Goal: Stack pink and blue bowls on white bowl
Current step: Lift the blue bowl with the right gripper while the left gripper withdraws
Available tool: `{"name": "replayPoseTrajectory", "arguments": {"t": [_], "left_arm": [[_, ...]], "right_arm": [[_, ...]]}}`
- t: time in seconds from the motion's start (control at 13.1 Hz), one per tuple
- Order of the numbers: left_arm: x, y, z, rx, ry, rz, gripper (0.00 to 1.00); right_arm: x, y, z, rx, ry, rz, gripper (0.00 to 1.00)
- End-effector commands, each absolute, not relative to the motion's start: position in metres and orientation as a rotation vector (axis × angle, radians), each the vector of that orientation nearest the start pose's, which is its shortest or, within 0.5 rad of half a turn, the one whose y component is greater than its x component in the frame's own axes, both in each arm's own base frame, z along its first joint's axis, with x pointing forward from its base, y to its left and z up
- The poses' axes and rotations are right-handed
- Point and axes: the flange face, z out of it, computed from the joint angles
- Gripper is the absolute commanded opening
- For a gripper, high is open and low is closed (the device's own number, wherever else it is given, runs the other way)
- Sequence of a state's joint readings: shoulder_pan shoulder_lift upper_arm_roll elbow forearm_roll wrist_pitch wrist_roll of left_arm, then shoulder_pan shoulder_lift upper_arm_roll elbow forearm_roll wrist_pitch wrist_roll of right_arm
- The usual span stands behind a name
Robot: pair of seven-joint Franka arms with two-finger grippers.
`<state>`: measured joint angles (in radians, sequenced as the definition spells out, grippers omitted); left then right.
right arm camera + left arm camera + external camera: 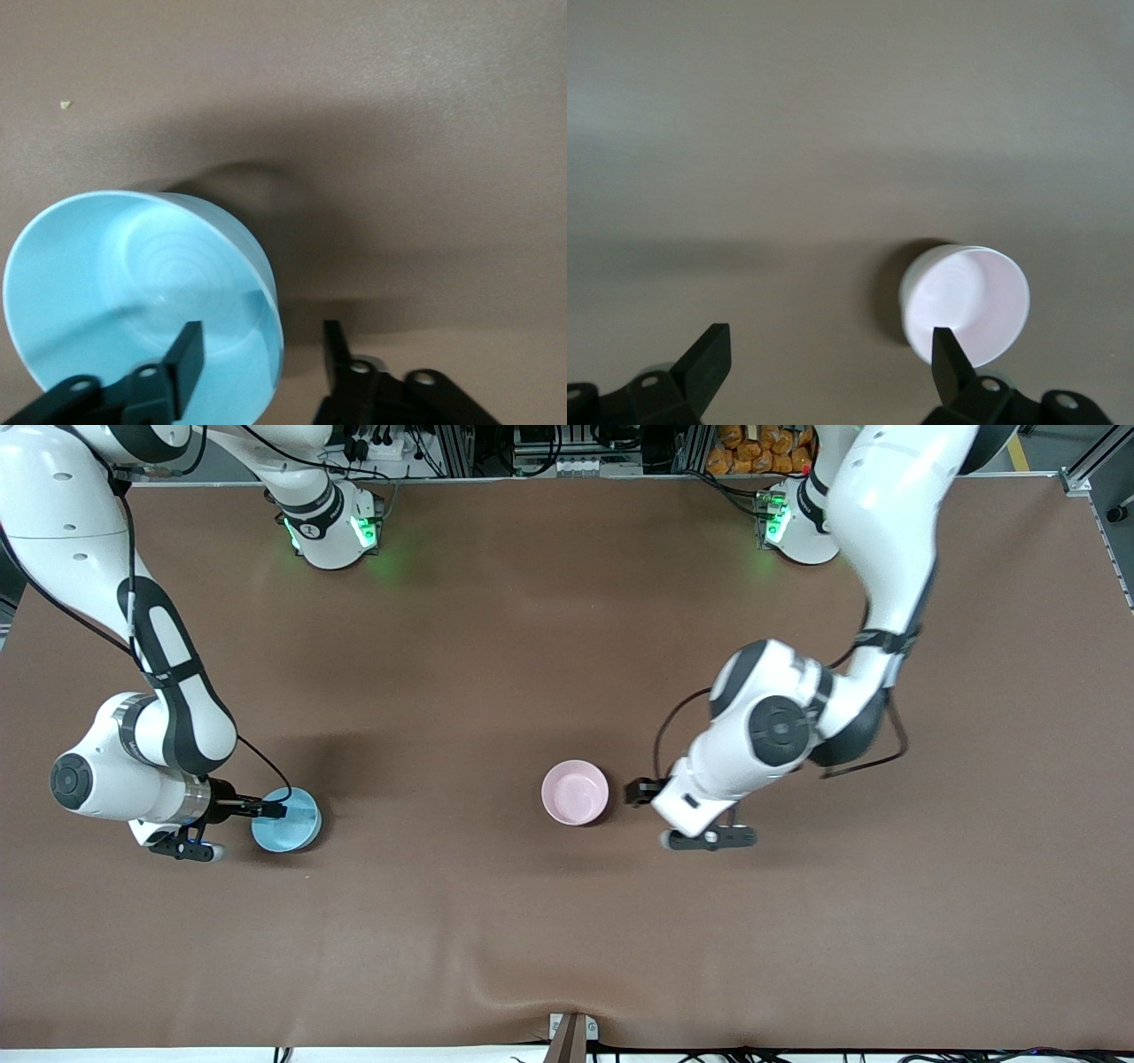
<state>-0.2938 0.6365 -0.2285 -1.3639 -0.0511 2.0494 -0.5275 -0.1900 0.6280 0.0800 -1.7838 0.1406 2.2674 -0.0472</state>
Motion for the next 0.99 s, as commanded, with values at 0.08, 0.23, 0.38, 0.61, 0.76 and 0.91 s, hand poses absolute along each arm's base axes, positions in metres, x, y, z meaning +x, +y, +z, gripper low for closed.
{"name": "replayPoseTrajectory", "arguments": {"t": [0.08,0.23,0.38,0.61,0.76,0.91], "left_arm": [[0.651,-0.289,0.401,-3.237,-0.108,0.035,1.0],[0.647,-0.281,0.418,-3.219,-0.122,0.047,1.0],[0.642,-0.263,0.44,-3.158,-0.114,0.051,1.0],[0.635,-0.207,0.492,-3.119,-0.175,0.07,1.0],[0.625,-0.165,0.533,-3.121,-0.17,0.082,1.0],[0.617,-0.123,0.567,-3.13,-0.097,0.053,1.0]], "right_arm": [[0.641,-0.075,0.193,-2.945,0.284,0.162,0.0],[0.642,-0.071,0.198,-2.946,0.273,0.16,0.0],[0.643,-0.07,0.204,-2.945,0.257,0.159,0.0],[0.644,-0.062,0.229,-2.945,0.229,0.157,0.0],[0.644,-0.036,0.255,-2.911,0.199,0.169,0.0],[0.644,-0.008,0.275,-2.866,0.203,0.174,0.0]]}}
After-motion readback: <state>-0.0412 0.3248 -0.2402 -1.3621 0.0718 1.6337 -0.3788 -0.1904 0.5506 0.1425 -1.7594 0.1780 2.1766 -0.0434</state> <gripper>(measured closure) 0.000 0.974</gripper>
